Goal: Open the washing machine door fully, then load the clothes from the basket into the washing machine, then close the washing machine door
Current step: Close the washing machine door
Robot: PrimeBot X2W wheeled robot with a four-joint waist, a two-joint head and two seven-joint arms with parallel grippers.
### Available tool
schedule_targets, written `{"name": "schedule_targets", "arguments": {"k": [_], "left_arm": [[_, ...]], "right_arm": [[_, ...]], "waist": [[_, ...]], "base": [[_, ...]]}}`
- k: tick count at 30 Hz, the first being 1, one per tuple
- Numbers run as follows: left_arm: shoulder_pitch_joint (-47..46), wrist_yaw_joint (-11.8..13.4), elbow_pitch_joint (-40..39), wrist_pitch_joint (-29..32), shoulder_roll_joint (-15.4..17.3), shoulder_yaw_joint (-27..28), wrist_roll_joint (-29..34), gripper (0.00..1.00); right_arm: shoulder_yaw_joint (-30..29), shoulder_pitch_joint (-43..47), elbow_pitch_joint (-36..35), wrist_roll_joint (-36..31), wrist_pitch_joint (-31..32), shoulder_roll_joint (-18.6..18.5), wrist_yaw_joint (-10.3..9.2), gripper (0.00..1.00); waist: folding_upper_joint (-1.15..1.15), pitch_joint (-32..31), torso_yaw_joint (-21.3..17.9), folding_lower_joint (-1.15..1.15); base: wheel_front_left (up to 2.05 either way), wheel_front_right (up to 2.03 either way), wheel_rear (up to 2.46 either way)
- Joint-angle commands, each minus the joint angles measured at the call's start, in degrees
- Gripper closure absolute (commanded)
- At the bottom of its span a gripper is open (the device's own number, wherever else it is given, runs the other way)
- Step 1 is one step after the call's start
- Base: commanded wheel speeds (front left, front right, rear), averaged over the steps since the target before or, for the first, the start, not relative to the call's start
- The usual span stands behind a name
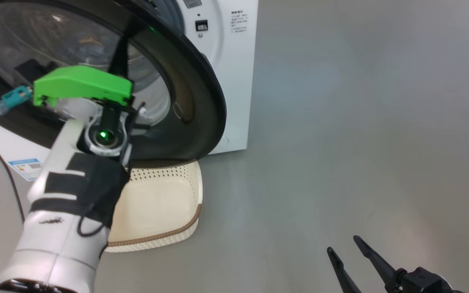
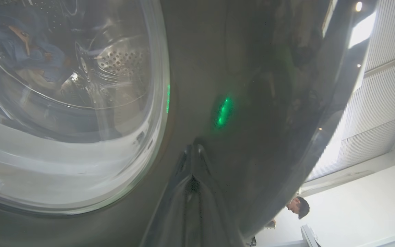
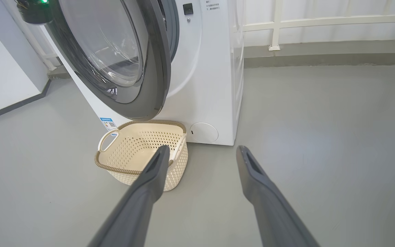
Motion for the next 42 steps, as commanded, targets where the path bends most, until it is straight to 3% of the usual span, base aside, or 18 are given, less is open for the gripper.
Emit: {"name": "schedule_targets", "arguments": {"k": [1, 6, 8, 9, 10, 11, 16, 20, 22, 33, 37, 42], "left_arm": [[0.14, -0.58, -2.88, 0.86, 2.2, -0.63, 0.76, 1.0], [3.85, -0.58, -4.56, -0.74, 5.0, -5.05, 5.05, 0.96], [6.08, -0.58, -5.87, -2.54, 6.64, -7.05, 7.25, 0.58], [7.53, -0.58, -6.72, -3.37, 7.49, -7.98, 8.15, 0.27], [8.94, -0.58, -7.46, -4.21, 8.39, -8.64, 8.96, 0.08], [10.21, -0.58, -8.02, -5.05, 9.4, -9.45, 10.24, 0.0], [16.8, 0.05, -10.5, -7.64, 13.19, -10.71, 16.62, 0.0], [23.1, 4.25, -15.86, -7.95, 14.52, -6.66, 25.09, 0.0], [29.93, 7.18, -22.19, -7.97, 14.39, -3.86, 32.35, 0.0], [51.19, 15.01, -38.15, -7.99, 13.34, 1.13, 50.07, 0.0], [57.42, 15.56, -41.48, -7.99, 11.74, 3.45, 53.44, 0.0], [62.44, 14.26, -43.33, -7.99, 10.28, 7.62, 54.82, 0.0]], "right_arm": [[0.54, -1.24, -1.07, 0.16, -0.28, -0.44, 0.17, 0.0], [-0.88, -0.74, -1.24, 0.05, -0.28, 0.35, 0.17, 0.0], [-1.5, -0.62, -1.34, -0.1, -0.28, 0.67, 0.17, 0.0], [-1.95, -0.59, -1.45, -0.19, -0.28, 0.84, 0.17, 0.0], [-2.64, -0.53, -1.65, -0.23, -0.28, 1.02, 0.17, 0.0], [-3.47, -0.53, -1.89, -0.3, -0.28, 1.2, 0.17, 0.0], [-6.8, -0.49, -2.81, -0.93, -0.28, 1.66, 0.17, 0.0], [-8.89, 0.02, -3.43, -1.5, -0.28, 1.72, 0.17, 0.0], [-10.24, 0.78, -4.05, -1.91, -0.28, 1.82, 0.17, 0.0], [-12.22, 2.36, -5.23, -2.65, -0.28, 2.46, 0.17, 0.0], [-13.07, 3.17, -5.76, -2.75, -0.28, 2.91, 0.17, 0.0], [-13.83, 3.78, -6.15, -2.84, -0.28, 3.42, 0.17, 0.0]], "waist": [[0.0, -1.02, 0.81, -0.01], [0.0, -2.32, 2.17, -0.01], [0.0, -3.07, 2.77, -0.01], [0.0, -3.6, 3.06, -0.01], [0.0, -3.84, 3.47, -0.01], [0.0, -3.98, 3.95, -0.01], [0.0, -4.9, 6.76, -0.01], [0.0, -6.16, 9.21, -0.01], [0.0, -6.92, 10.85, -0.01], [0.0, -8.88, 12.3, -0.01], [0.0, -9.29, 12.02, -0.01], [0.0, -9.27, 11.44, -0.01]], "base": [[0.0, 0.0, 0.0], [0.0, 0.0, 0.0], [0.0, 0.0, 0.0], [0.0, 0.0, 0.0], [0.0, 0.0, 0.0], [0.0, 0.0, 0.0], [0.0, 0.0, 0.0], [0.0, 0.0, 0.0], [0.0, 0.0, 0.0], [0.0, 0.0, 0.0], [0.0, 0.0, 0.0], [0.0, 0.0, 0.0]]}}
